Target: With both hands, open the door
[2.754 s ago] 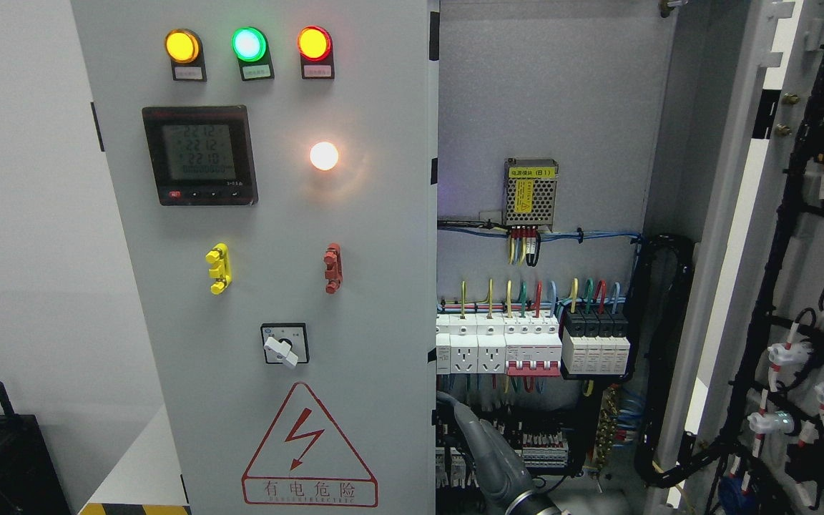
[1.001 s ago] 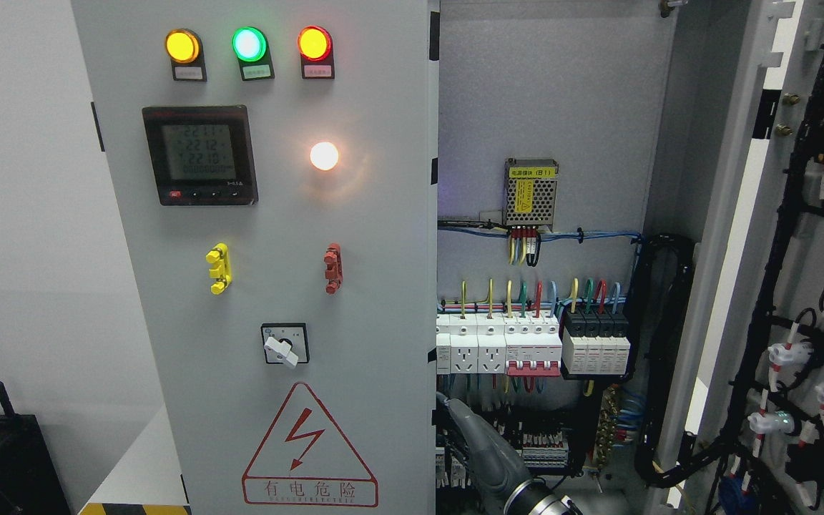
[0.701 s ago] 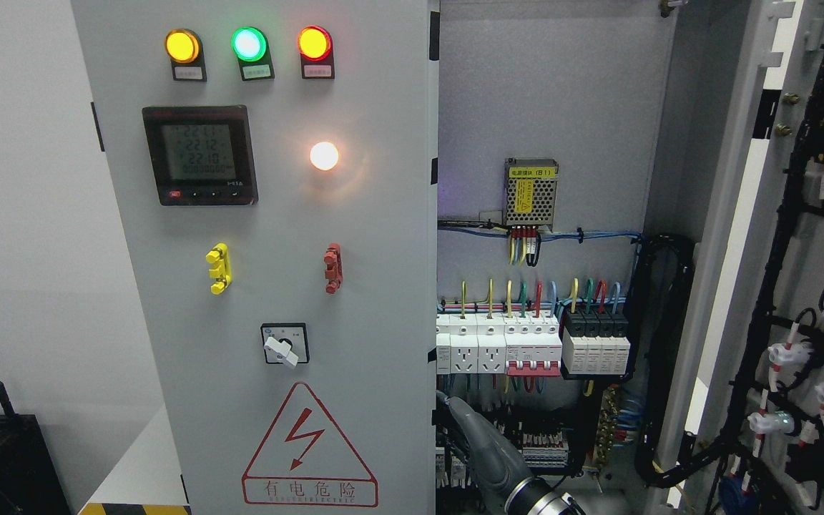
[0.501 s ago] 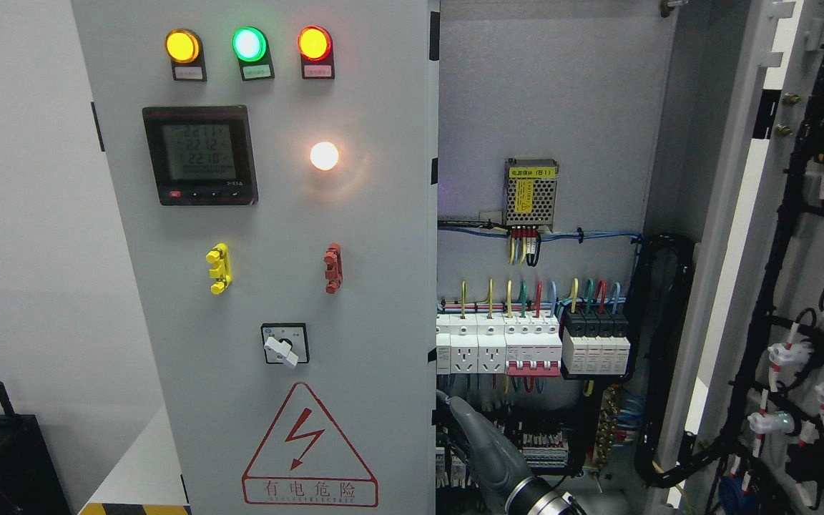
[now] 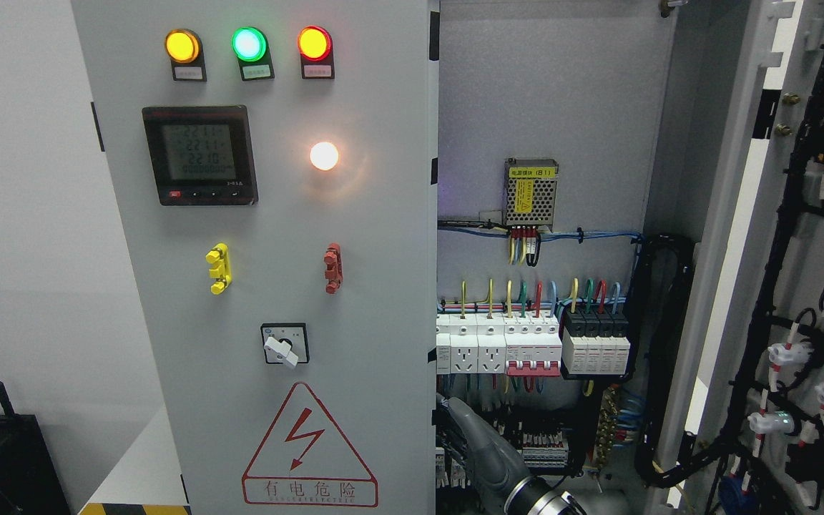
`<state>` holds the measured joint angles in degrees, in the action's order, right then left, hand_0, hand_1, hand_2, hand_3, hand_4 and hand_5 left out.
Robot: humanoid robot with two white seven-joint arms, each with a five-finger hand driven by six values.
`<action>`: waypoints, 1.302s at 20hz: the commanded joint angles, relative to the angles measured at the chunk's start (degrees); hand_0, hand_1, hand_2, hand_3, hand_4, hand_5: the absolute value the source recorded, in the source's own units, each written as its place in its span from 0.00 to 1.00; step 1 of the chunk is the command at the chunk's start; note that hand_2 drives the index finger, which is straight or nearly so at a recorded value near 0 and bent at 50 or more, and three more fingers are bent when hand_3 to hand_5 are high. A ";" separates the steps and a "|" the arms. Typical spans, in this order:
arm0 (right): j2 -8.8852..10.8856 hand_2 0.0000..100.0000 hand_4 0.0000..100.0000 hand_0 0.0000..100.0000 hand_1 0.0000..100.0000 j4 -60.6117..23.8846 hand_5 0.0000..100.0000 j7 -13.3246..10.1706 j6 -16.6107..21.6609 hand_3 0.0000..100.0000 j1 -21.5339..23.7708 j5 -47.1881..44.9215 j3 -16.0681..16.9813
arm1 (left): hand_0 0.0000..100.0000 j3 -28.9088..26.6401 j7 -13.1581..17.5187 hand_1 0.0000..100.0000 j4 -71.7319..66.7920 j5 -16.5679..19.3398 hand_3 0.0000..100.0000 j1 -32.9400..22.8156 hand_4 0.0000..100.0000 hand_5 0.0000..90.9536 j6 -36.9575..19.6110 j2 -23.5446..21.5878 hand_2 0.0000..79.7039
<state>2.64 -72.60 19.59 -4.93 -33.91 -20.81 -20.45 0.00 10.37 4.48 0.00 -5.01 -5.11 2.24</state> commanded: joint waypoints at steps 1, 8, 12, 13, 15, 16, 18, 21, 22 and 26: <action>0.09 0.00 0.00 0.22 0.00 0.27 0.00 0.36 0.10 0.00 -0.54 -0.37 0.05 | 0.00 1.40 0.00 0.00 0.00 0.35 0.00 0.00 0.03 0.00 0.01 -0.04 0.00; 0.09 0.00 0.00 0.22 0.00 0.36 0.00 3.35 0.10 0.00 -0.54 -0.54 0.14 | 0.00 1.40 0.00 0.00 0.00 0.35 0.00 0.00 0.03 0.00 0.01 0.05 0.00; 0.26 0.00 0.00 0.22 0.00 0.80 0.00 3.79 0.27 0.00 -0.80 -0.63 0.14 | 0.00 1.40 0.00 0.00 0.00 0.35 0.00 0.00 0.03 0.00 0.01 0.05 0.00; 0.35 0.00 0.00 0.22 0.00 0.80 0.00 3.79 0.27 0.00 -0.89 -0.63 0.23 | 0.00 1.40 0.00 0.00 0.00 0.35 0.00 0.00 0.03 0.00 0.01 0.05 0.00; 0.35 0.00 0.00 0.22 0.00 0.80 0.00 3.79 0.27 0.00 -0.89 -0.63 0.23 | 0.00 1.40 0.00 0.00 0.00 0.35 0.00 0.00 0.03 0.00 0.01 0.04 0.00; 0.35 0.00 0.00 0.22 0.00 0.71 0.00 3.87 0.27 0.00 -0.89 -0.63 0.23 | 0.00 1.40 0.00 0.00 0.00 0.35 0.00 0.00 0.03 0.00 0.01 -0.04 0.00; 0.35 0.00 0.00 0.22 0.00 0.71 0.00 4.75 0.27 0.00 -0.80 -0.63 0.23 | 0.00 1.40 0.00 0.00 0.00 0.35 0.00 0.00 0.03 0.00 0.01 -0.04 0.00; 0.35 0.00 0.00 0.22 0.00 0.71 0.00 5.28 0.27 0.00 -0.80 -0.63 0.23 | 0.00 1.40 0.00 0.00 0.00 0.35 0.00 0.00 0.03 0.00 0.01 0.05 0.00; 0.35 0.00 0.00 0.22 0.00 0.71 0.00 5.28 0.27 0.00 -0.80 -0.63 0.23 | 0.00 1.40 0.00 0.00 0.00 0.35 0.00 0.00 0.03 0.00 0.01 -0.04 0.00; 0.44 0.00 0.00 0.22 0.00 0.71 0.00 5.28 0.18 0.00 -0.89 -0.72 0.32 | 0.00 1.40 0.00 0.00 0.00 0.35 0.00 0.00 0.03 0.00 0.01 -0.04 0.00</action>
<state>2.91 -72.02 25.51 -4.52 -34.71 -21.49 -20.27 0.00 10.38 4.49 0.00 -5.01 -5.11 2.25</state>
